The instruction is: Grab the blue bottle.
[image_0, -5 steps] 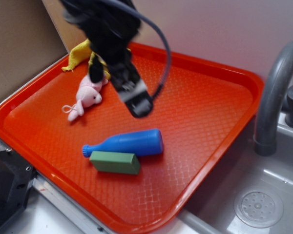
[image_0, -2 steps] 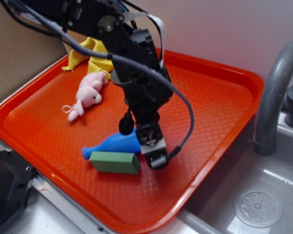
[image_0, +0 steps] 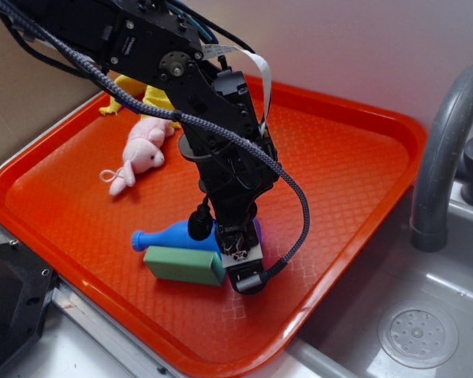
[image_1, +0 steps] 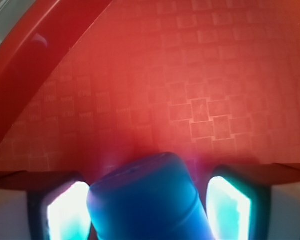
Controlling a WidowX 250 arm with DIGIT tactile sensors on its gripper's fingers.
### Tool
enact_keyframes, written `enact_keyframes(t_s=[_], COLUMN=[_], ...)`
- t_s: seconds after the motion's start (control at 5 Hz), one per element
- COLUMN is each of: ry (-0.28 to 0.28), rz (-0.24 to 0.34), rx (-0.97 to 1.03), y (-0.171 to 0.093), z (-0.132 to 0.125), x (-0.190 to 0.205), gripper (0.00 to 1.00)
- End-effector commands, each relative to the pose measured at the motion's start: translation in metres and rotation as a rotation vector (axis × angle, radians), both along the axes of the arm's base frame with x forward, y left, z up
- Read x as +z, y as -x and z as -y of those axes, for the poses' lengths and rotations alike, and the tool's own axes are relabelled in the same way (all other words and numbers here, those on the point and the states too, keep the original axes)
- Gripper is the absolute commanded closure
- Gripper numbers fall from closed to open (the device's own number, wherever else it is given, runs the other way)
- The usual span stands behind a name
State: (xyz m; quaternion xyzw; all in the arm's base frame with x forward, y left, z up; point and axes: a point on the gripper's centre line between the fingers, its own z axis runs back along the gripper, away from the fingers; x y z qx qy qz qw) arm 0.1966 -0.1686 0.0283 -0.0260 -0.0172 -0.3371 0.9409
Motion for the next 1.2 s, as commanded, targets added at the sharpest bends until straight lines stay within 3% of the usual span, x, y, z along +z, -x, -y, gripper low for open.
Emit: enact_keyframes(t_s=[0.0, 0.2, 0.6, 0.8, 1.0], ry=[-0.054, 0.003, -0.037, -0.092, -0.081], rz=[0.014, -0.005, 0.066, 0.161, 0.167], rx=[0.058, 0.155, 0.548, 0.752, 0.825], y=[0.002, -0.007, -0.021, -0.013, -0.013], z=[-0.007, -0.022, -0.077, -0.093, -0.099], x=[0.009, 0.052, 0.147, 0.192, 0.197], gripper=[1.00, 1.00, 1.00, 1.00, 1.00])
